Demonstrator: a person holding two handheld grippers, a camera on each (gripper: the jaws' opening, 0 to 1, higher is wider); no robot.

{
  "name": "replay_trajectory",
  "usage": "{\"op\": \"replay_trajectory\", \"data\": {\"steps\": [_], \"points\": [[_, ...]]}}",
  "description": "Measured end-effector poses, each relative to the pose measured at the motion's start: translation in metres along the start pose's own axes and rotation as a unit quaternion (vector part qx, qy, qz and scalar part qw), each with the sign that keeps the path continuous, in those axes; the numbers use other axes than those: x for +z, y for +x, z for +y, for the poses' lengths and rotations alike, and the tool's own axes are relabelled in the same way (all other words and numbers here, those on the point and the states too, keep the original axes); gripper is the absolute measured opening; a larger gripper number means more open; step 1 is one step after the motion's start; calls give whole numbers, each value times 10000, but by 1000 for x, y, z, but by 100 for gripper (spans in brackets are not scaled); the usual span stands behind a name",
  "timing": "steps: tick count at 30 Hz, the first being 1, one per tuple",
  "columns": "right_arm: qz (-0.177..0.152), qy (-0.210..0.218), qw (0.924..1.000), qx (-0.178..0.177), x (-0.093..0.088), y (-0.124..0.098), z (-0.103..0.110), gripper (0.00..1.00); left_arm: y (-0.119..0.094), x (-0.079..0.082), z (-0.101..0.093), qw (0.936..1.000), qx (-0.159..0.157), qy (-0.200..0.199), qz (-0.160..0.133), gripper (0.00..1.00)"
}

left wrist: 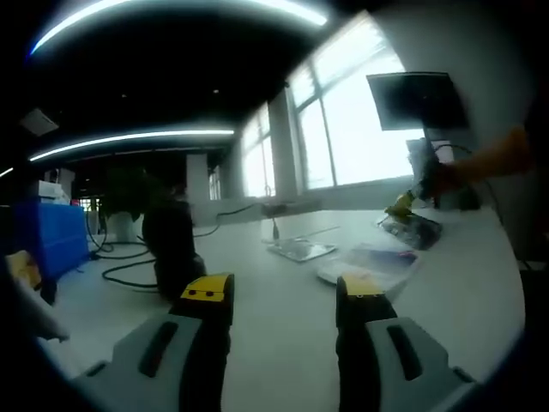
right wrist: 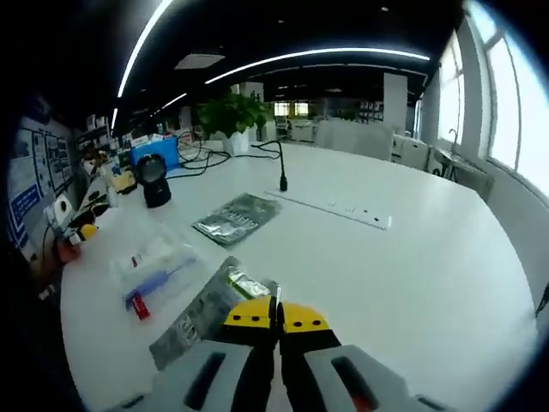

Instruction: Clip sheet goods on table flip sheet goods clip sheet goods scan sheet goods put sheet goods back to table

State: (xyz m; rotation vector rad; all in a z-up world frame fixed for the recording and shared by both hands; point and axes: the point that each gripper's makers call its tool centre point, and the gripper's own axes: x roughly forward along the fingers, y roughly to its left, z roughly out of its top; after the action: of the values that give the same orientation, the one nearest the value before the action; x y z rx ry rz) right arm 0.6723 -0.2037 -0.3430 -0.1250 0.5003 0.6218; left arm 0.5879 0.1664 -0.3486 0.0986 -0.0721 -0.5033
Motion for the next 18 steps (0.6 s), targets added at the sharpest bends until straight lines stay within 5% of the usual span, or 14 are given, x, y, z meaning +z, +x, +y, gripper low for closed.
{"op": "replay_trajectory", "data": {"steps": [9, 18], "points": [[-141, 125, 9997, 139, 29, -11, 2, 0, 0, 1, 0, 10000, -16, -3, -17, 40], [-475, 523, 9959, 567, 59, -28, 36, 0, 0, 1, 0, 10000, -1, -37, -34, 40]]}}
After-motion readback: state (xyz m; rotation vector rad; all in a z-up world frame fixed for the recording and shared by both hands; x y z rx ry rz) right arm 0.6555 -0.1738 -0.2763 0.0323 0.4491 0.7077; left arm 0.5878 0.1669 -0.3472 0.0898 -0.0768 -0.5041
